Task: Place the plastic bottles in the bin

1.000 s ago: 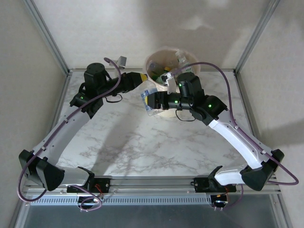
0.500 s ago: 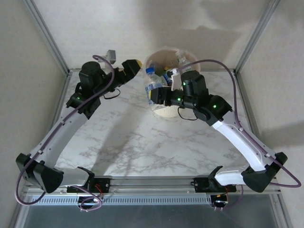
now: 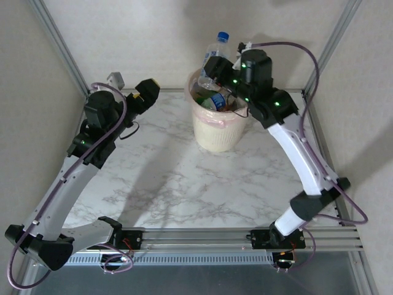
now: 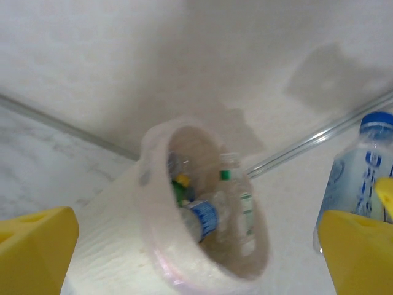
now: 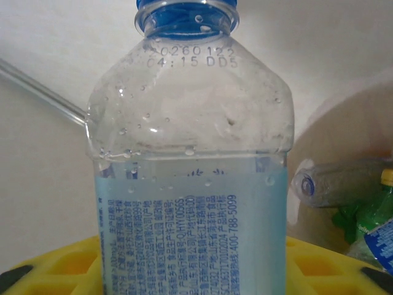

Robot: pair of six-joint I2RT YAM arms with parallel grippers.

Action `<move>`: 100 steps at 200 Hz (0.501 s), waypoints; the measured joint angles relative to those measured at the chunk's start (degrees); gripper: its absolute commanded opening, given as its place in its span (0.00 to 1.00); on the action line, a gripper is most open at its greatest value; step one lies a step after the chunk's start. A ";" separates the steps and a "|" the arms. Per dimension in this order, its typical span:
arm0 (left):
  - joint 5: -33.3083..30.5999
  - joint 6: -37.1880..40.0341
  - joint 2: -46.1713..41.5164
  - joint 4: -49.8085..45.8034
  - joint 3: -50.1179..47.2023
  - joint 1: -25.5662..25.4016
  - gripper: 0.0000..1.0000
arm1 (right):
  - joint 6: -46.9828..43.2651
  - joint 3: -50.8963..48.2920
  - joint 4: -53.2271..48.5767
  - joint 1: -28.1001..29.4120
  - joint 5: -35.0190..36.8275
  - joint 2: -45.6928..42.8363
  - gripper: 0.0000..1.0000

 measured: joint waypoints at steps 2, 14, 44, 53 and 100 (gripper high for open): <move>-0.02 0.00 0.00 -0.11 -0.15 0.04 0.99 | 0.28 0.26 -0.11 -0.11 0.07 0.57 0.41; -0.37 0.00 -0.02 -1.11 -1.31 0.55 1.00 | 1.46 1.77 -0.68 -0.66 0.24 3.89 0.40; -0.83 0.04 -0.61 -2.38 -3.10 2.03 1.00 | 3.74 5.70 -3.43 -3.34 0.09 10.99 0.39; -0.83 0.04 -0.96 -2.64 -3.45 2.54 1.00 | 4.31 5.70 -3.93 -4.15 -0.24 12.00 0.40; -0.81 0.24 -1.68 -2.78 -4.39 4.26 0.99 | 6.21 5.81 -4.96 -7.19 -2.62 14.73 0.59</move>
